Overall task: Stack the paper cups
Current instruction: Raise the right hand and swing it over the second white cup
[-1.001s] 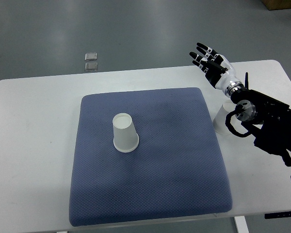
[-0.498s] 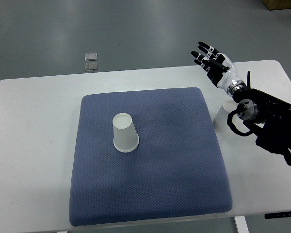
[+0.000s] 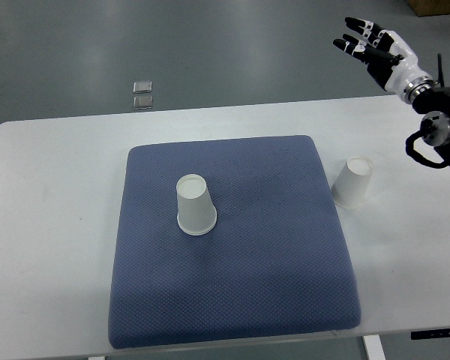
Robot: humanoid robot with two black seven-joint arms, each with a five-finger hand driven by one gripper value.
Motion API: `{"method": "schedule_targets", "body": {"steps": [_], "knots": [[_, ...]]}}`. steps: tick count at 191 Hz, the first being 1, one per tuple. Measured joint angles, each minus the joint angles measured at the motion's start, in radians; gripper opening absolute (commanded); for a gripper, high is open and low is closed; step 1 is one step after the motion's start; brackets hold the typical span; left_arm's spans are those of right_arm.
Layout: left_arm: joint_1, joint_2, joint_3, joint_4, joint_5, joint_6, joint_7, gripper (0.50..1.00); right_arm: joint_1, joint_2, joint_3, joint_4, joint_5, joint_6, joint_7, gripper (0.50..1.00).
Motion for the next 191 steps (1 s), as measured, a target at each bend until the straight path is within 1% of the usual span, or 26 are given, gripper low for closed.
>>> {"method": "schedule_targets", "body": {"steps": [30, 53, 92, 125, 155, 191], "knots": [[0.000, 0.000, 0.000, 0.000, 0.000, 0.000, 0.000, 1.000, 0.034, -0.134, -0.043, 0.097, -0.283, 0.065, 0.000, 0.907], [0.000, 0.000, 0.000, 0.000, 0.000, 0.000, 0.000, 1.000, 0.040, -0.217, -0.054, 0.178, -0.550, 0.108, 0.001, 0.907], [0.000, 0.000, 0.000, 0.000, 0.000, 0.000, 0.000, 1.000, 0.037, -0.279, -0.074, 0.241, -0.930, 0.161, 0.009, 0.907], [0.000, 0.000, 0.000, 0.000, 0.000, 0.000, 0.000, 1.000, 0.045, -0.297, -0.084, 0.296, -1.195, 0.162, 0.011, 0.907], [0.000, 0.000, 0.000, 0.000, 0.000, 0.000, 0.000, 1.000, 0.073, -0.321, -0.091, 0.351, -1.349, 0.171, 0.011, 0.909], [0.000, 0.000, 0.000, 0.000, 0.000, 0.000, 0.000, 1.000, 0.131, -0.355, -0.171, 0.462, -1.379, 0.186, 0.011, 0.909]]}}
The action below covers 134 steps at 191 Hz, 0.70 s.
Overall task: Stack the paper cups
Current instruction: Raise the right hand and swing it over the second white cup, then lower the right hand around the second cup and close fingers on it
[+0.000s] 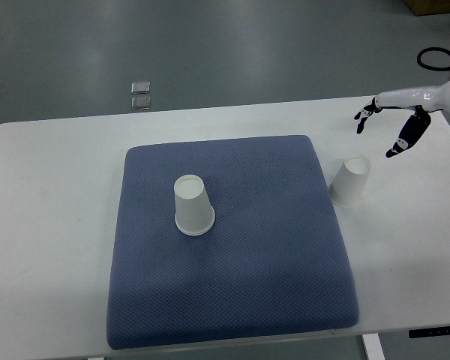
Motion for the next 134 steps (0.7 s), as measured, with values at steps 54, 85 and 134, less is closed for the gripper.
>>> {"method": "schedule_targets", "body": {"steps": [54, 85, 134], "knots": [[0.000, 0.000, 0.000, 0.000, 0.000, 0.000, 0.000, 1.000, -0.012, 0.017, -0.006, 0.024, 0.032, -0.013, -0.001, 0.909], [0.000, 0.000, 0.000, 0.000, 0.000, 0.000, 0.000, 1.000, -0.049, 0.036, -0.006, 0.024, 0.049, -0.042, -0.001, 0.909], [0.000, 0.000, 0.000, 0.000, 0.000, 0.000, 0.000, 1.000, -0.099, 0.080, -0.007, 0.014, 0.050, -0.095, -0.002, 0.911]]}}
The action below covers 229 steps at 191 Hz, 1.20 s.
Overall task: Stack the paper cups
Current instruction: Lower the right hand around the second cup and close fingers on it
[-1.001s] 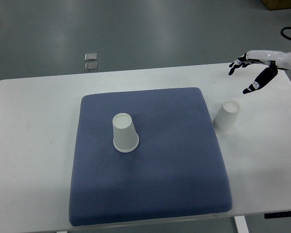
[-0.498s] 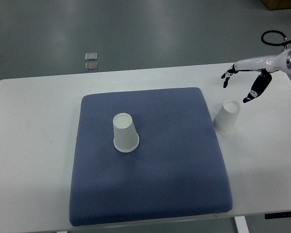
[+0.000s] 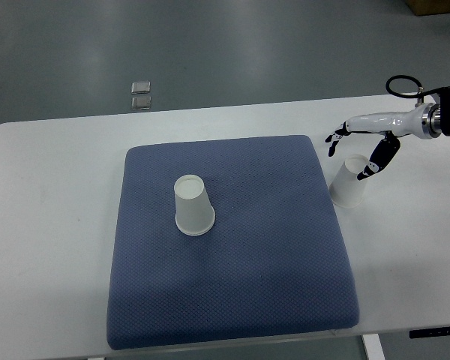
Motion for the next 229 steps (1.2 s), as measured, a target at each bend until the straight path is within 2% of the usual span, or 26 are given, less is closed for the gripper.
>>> {"method": "schedule_targets", "body": {"steps": [101, 229], "knots": [[0.000, 0.000, 0.000, 0.000, 0.000, 0.000, 0.000, 1.000, -0.084, 0.051, -0.007, -0.095, 0.001, -0.122, -0.001, 0.911], [0.000, 0.000, 0.000, 0.000, 0.000, 0.000, 0.000, 1.000, -0.139, 0.104, 0.000, -0.160, 0.019, -0.206, -0.005, 0.909]]}}
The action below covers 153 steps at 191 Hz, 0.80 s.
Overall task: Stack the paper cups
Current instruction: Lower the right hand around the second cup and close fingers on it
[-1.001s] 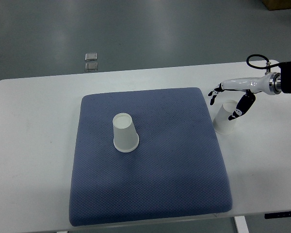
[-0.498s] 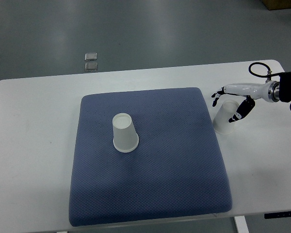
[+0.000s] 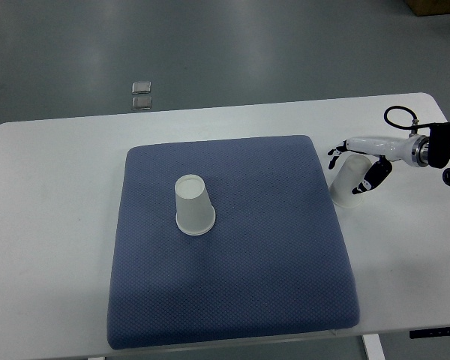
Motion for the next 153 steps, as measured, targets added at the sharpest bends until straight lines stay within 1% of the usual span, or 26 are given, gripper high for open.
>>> {"method": "schedule_targets", "body": {"steps": [82, 153], "knots": [[0.000, 0.000, 0.000, 0.000, 0.000, 0.000, 0.000, 1.000, -0.026, 0.019, -0.011, -0.059, -0.003, -0.050, -0.002, 0.909], [0.000, 0.000, 0.000, 0.000, 0.000, 0.000, 0.000, 1.000, -0.030, 0.025, -0.012, -0.065, -0.014, -0.057, 0.002, 0.905]]}}
